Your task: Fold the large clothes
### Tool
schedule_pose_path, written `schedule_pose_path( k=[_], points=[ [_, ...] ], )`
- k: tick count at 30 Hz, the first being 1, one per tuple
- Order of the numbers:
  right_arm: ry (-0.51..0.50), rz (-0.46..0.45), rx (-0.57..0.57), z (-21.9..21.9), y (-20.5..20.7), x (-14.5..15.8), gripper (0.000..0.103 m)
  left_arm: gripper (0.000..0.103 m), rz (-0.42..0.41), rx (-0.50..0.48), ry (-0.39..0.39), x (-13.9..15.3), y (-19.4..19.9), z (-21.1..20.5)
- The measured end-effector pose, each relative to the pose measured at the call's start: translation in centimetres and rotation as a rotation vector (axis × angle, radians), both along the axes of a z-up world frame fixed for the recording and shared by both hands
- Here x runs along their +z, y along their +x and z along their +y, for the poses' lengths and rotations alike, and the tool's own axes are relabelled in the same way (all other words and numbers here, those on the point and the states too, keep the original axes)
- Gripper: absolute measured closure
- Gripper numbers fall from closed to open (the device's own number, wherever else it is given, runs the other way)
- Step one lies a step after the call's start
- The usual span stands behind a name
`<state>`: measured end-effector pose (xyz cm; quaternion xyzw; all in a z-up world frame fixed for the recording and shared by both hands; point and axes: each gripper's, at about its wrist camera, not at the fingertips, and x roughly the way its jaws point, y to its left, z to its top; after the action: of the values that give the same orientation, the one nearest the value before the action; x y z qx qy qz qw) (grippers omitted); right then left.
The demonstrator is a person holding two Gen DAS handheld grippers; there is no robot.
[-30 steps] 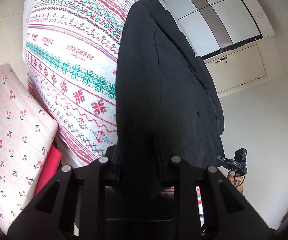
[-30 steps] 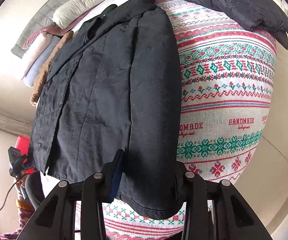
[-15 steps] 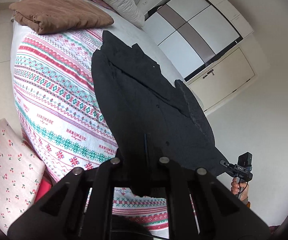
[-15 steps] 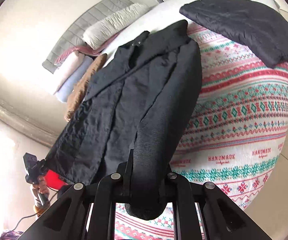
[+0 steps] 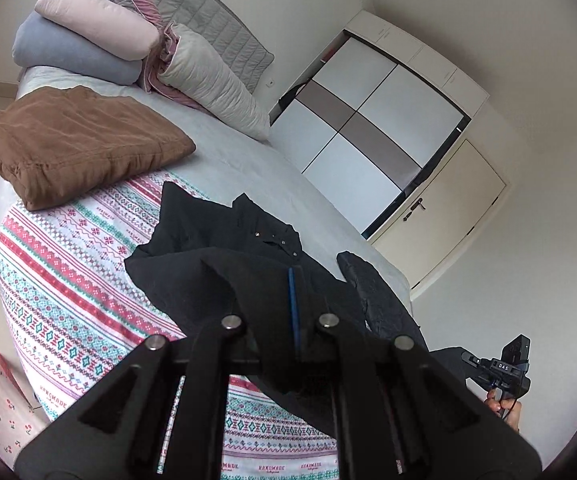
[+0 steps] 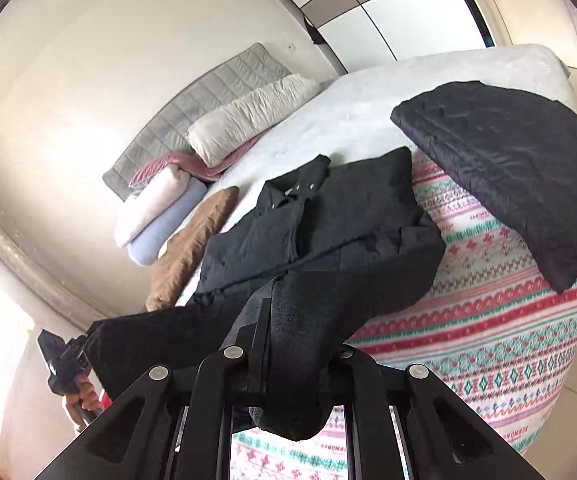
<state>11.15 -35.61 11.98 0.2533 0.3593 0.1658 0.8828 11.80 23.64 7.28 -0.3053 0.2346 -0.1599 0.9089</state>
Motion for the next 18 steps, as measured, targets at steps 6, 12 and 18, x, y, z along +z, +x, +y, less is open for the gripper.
schedule_pose_path(
  k=[6, 12, 18],
  points=[
    [0.012, -0.046, -0.088, -1.2, 7.2, 2.1, 0.091, 0.093, -0.019, 0.063, 0.07, 2.4, 6.6, -0.7],
    [-0.016, -0.032, -0.171, -1.5, 16.6, 1.5, 0.091, 0.093, 0.022, 0.126, 0.181, 3.0, 15.8, -1.7],
    [-0.072, 0.015, -0.216, -1.2, 27.0, -1.6, 0.091, 0.093, 0.11, 0.152, 0.304, 0.8, 25.8, -3.1]
  ],
)
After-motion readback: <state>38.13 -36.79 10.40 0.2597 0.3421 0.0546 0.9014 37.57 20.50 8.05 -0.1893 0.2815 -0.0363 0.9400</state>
